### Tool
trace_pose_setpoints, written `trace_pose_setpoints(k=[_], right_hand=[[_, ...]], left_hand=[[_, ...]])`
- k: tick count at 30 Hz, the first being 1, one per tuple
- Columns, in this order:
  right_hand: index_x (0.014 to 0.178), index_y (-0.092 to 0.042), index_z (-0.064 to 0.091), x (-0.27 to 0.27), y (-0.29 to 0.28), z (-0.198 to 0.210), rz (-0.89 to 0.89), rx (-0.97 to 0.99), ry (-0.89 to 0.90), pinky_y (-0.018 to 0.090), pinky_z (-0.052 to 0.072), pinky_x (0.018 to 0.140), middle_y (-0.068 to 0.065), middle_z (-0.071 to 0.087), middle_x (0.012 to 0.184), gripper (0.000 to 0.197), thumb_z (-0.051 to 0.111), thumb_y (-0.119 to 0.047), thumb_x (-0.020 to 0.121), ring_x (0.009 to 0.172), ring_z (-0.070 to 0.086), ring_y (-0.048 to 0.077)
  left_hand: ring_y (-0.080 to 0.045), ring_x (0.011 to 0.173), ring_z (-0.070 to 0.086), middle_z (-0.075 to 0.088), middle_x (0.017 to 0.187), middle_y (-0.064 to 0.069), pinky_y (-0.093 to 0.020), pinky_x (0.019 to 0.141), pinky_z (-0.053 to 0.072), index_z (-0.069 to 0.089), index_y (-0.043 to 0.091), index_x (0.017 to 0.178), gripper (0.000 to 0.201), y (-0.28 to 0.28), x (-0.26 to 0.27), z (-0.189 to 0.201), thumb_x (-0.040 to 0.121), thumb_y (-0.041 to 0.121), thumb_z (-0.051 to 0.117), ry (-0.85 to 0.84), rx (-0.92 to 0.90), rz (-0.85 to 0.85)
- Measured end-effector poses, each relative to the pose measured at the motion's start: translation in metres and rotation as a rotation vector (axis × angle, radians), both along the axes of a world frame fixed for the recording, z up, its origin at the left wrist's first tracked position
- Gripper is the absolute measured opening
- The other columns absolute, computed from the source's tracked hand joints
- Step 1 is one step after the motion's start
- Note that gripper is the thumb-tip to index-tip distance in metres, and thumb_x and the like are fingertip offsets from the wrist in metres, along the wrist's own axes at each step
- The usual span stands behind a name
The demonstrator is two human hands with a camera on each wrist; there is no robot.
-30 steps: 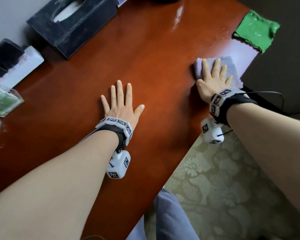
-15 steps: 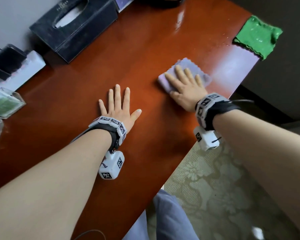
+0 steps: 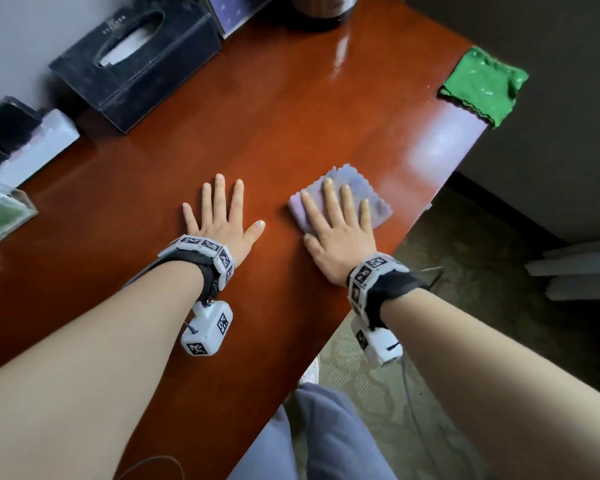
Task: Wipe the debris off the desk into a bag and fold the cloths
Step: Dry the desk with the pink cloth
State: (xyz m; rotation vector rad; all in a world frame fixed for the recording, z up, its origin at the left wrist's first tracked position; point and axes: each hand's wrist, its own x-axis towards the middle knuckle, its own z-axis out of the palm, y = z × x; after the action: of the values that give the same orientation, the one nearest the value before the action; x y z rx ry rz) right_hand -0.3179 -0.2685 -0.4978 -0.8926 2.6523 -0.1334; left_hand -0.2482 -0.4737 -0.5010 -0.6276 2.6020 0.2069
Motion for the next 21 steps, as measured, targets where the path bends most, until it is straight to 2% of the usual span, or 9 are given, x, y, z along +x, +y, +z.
trace_pose_setpoints(k=[3, 5, 10, 15, 18, 21], right_hand=[[0.151, -0.042, -0.005, -0.011, 0.023, -0.002, 0.194, 0.018, 0.011, 0.053, -0.001, 0.118, -0.003, -0.013, 0.161, 0.065, 0.030, -0.046, 0.098, 0.149, -0.009, 0.027], [0.150, -0.044, -0.005, -0.031, 0.042, -0.001, 0.199, 0.015, 0.002, 0.051, -0.002, 0.119, -0.006, -0.013, 0.161, 0.065, 0.033, -0.046, 0.098, 0.149, -0.008, 0.025], [0.150, -0.045, -0.007, -0.058, 0.056, -0.002, -0.092, 0.042, 0.001, 0.052, -0.003, 0.118, -0.005, -0.015, 0.161, 0.063, 0.029, -0.046, 0.097, 0.148, -0.011, 0.025], [0.150, -0.040, -0.011, -0.042, 0.020, -0.001, -0.301, 0.020, -0.065, 0.056, -0.008, 0.116, 0.001, -0.021, 0.160, 0.066, 0.026, -0.044, 0.096, 0.147, -0.017, 0.029], [0.151, -0.038, -0.009, -0.019, -0.006, 0.000, -0.200, 0.018, -0.046, 0.057, -0.006, 0.116, 0.002, -0.019, 0.160, 0.067, 0.029, -0.044, 0.096, 0.147, -0.015, 0.031], [0.152, -0.038, -0.006, 0.009, -0.024, -0.001, 0.080, 0.038, 0.015, 0.057, -0.001, 0.116, 0.001, -0.014, 0.161, 0.069, 0.033, -0.045, 0.095, 0.148, -0.009, 0.031]], left_hand=[[-0.022, 0.148, -0.027, -0.034, 0.159, 0.000, -0.057, 0.119, -0.009, -0.024, 0.031, 0.153, 0.076, 0.002, 0.000, 0.001, 0.099, 0.060, 0.021, -0.016, 0.010, 0.012], [-0.021, 0.148, -0.028, -0.035, 0.158, 0.000, -0.057, 0.119, -0.010, -0.025, 0.031, 0.152, 0.076, 0.001, 0.000, 0.001, 0.099, 0.060, 0.021, -0.018, 0.020, 0.013], [-0.021, 0.148, -0.027, -0.034, 0.158, 0.001, -0.056, 0.119, -0.010, -0.024, 0.031, 0.152, 0.079, -0.001, 0.004, 0.002, 0.097, 0.062, 0.024, 0.016, 0.039, -0.008], [-0.022, 0.149, -0.024, -0.033, 0.159, 0.000, -0.056, 0.120, -0.007, -0.023, 0.031, 0.152, 0.092, -0.008, 0.013, 0.001, 0.090, 0.074, 0.029, 0.030, 0.021, -0.095], [-0.022, 0.150, -0.021, -0.029, 0.161, -0.001, -0.054, 0.121, -0.005, -0.021, 0.031, 0.154, 0.096, -0.011, 0.020, 0.002, 0.087, 0.076, 0.033, 0.052, 0.015, -0.133], [-0.021, 0.151, -0.017, -0.024, 0.162, 0.002, -0.053, 0.122, -0.003, -0.016, 0.032, 0.155, 0.096, -0.015, 0.032, 0.003, 0.087, 0.074, 0.038, 0.104, 0.032, -0.167]])
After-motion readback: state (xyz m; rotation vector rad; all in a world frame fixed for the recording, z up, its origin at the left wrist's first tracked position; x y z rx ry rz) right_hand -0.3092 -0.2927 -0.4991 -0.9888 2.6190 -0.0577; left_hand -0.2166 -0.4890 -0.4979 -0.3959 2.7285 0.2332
